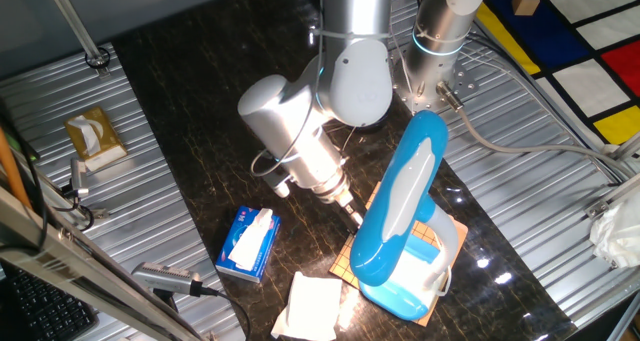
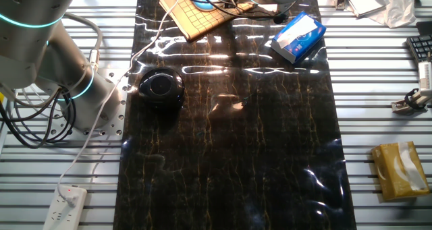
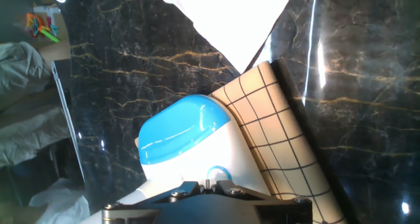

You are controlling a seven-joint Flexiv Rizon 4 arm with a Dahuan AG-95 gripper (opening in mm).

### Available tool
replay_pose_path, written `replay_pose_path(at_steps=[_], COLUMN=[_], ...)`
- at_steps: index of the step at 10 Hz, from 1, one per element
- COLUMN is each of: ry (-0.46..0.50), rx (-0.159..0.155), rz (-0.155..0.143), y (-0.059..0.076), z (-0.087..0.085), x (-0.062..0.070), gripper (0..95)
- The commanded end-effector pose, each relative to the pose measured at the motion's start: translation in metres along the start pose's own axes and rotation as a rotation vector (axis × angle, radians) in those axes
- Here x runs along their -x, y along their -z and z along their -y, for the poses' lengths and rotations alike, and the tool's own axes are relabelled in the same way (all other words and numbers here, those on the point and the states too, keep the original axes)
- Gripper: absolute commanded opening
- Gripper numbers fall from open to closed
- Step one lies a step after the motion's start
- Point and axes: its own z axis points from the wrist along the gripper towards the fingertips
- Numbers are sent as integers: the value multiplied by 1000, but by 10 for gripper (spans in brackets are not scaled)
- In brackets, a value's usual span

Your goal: Turn off the desk lamp by pressing the button

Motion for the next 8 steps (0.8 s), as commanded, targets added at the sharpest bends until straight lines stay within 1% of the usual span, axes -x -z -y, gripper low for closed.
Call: replay_pose_path(at_steps=[1,4,6,8], ry=[1,-8,-18,-21], rx=[1,1,-2,-2], rz=[-1,-1,4,7], y=[0,0,-10,-11], z=[0,-1,-5,-6], x=[0,0,1,2], gripper=[0,0,0,0])
